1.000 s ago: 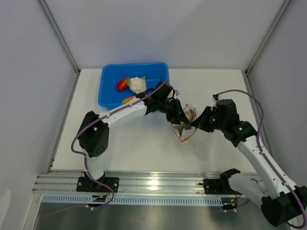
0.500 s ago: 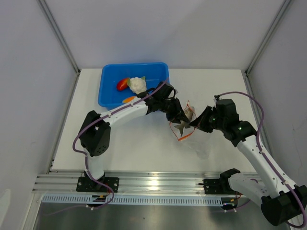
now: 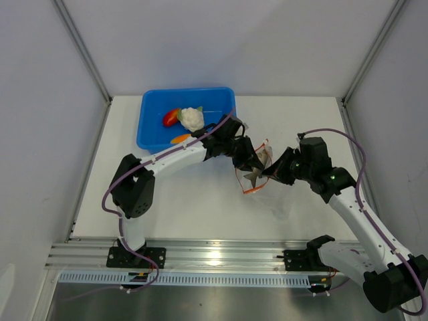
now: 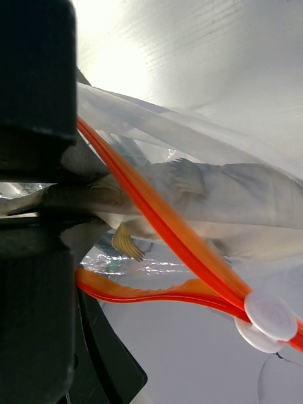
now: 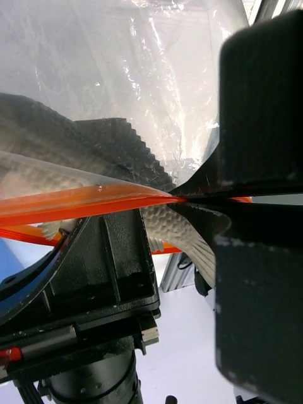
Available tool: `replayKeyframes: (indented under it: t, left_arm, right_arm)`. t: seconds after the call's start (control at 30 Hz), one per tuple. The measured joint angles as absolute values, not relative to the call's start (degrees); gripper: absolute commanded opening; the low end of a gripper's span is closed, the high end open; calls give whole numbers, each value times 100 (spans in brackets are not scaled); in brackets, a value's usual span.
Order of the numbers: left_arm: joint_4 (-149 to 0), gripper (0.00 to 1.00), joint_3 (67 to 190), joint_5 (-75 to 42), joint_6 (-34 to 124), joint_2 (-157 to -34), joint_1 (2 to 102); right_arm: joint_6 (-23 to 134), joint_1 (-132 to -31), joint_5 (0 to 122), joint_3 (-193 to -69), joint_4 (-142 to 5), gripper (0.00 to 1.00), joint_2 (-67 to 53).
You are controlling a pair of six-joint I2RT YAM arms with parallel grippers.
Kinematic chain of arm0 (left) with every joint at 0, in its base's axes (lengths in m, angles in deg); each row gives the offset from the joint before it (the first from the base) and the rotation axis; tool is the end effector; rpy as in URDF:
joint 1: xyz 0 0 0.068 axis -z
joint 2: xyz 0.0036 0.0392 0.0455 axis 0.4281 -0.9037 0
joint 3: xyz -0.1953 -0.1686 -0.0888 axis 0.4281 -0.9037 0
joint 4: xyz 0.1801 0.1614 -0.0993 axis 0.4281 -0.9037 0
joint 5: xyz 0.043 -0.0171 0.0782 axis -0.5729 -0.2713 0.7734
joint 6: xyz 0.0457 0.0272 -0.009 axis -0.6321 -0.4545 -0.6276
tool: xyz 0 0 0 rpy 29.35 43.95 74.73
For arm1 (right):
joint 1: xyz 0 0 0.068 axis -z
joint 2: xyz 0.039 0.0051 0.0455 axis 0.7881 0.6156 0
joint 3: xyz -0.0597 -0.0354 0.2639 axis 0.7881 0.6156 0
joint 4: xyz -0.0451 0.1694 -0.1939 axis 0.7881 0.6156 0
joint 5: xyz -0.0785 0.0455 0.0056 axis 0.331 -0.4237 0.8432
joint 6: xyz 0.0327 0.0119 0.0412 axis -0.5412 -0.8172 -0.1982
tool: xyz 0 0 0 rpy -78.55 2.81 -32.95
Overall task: Place the food in the zip-top bag and seal the zipper
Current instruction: Place the fake fish in the zipper food storage bag, then adjust the zipper food storage bag at the center of the board.
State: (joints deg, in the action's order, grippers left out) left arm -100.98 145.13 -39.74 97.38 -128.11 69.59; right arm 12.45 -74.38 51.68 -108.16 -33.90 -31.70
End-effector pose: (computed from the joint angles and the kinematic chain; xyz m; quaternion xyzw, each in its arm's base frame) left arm 0.2940 -0.3124 0.2636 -0.0476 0.8925 -0.4483 0.0139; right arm 0.1869 0.0879 0.3100 0.1502 0.8817 0.3576 0.2687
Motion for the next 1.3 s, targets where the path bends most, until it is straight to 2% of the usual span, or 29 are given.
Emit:
replayKeyframes:
  t: [0.07, 0.2, 0.23, 0.3, 0.83, 1.03, 1.07, 1.3]
  left_arm:
    - [-10054, 26, 14476, -3974, 9694, -12811, 6959]
    - [-9989, 68, 14343, -3967, 9561, -12811, 6959]
    - [-9973, 73, 14310, -3956, 9522, -12813, 6957]
    - [-9993, 90, 14257, -3921, 9454, -12813, 6957]
    - [-10926, 91, 14321, -3375, 8224, -12179, 6935]
    - [-11143, 80, 14120, -3113, 7710, -11427, 6817]
    - [-11164, 75, 14045, -3073, 7633, -11292, 6798]
    - [-11173, 57, 13403, -3130, 7345, -10783, 6697]
  right_arm:
    - [1223, -7438, 5131, -10816, -3395, 0, -3168]
    - [1186, -7435, 5081, -10816, -3384, 0, -3170]
    - [1182, -7435, 5057, -10816, -3371, 0, -3181]
    - [1175, -7425, 5013, -10816, -3351, 0, -3209]
    - [1245, -7304, 4834, -10816, -3084, 0, -3515]
    - [1498, -7213, 4587, -10816, -2958, 0, -3740]
    - [1542, -7175, 4508, -10816, -2958, 0, -3786]
    - [1752, -7110, 4117, -10816, -2960, 0, -3992]
